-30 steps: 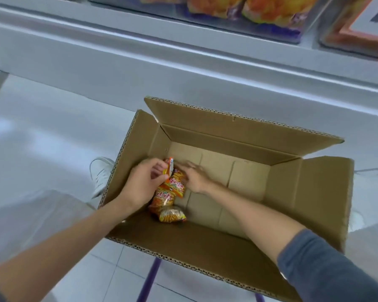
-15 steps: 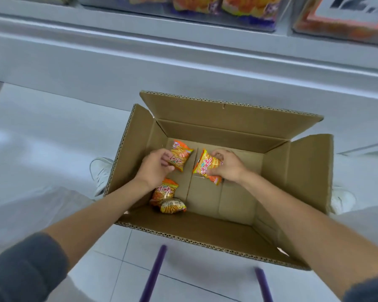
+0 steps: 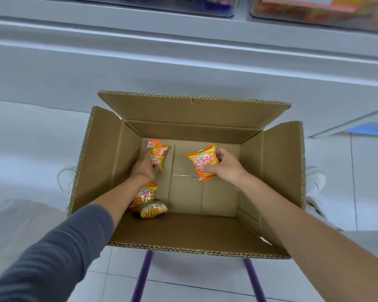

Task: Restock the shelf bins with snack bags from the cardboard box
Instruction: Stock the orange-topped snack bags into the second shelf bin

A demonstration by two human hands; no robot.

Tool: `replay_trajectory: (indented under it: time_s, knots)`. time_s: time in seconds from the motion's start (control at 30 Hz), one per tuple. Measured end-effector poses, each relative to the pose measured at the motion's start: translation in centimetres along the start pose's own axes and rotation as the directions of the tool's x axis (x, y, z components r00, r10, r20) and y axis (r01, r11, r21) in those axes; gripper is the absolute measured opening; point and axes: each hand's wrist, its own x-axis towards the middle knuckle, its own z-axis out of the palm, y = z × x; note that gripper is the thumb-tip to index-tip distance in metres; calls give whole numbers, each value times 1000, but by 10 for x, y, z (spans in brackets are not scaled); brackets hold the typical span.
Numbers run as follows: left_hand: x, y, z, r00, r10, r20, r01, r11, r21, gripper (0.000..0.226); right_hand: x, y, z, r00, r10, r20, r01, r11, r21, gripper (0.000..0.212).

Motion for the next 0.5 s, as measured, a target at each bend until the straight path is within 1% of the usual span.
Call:
replay_trajectory:
  time_s: [0.13, 0.2, 0.23, 0.27, 0.4, 0.5]
  knots:
    - [2, 4, 4, 989, 61, -132, -61, 998, 3, 51, 3, -1, -1, 1000, 23, -4, -23, 999, -47, 60]
    - [1, 8, 4, 980, 109, -167, -111, 994, -2, 41, 3, -1, 0, 1000, 29, -3, -29, 997, -69, 61]
    - [0, 12, 4, 978, 126, -169, -131, 991, -16, 41, 4, -1, 0, 1000, 28, -4, -29, 997, -77, 61]
    - [0, 15, 3, 978, 132, -159, -141, 989, -48, 46, 4, -3, 0, 1000, 25, -7, -26, 996, -81, 62]
    - [-12, 33, -4, 986, 133, -99, -152, 962, -226, 70, -1, -21, -10, 1000, -9, 14, 10, 994, -108, 64]
    - [-31, 47, -23, 976, 216, -13, -206, 910, -360, 70, -11, -38, -20, 992, -70, 102, 88, 980, -179, 54]
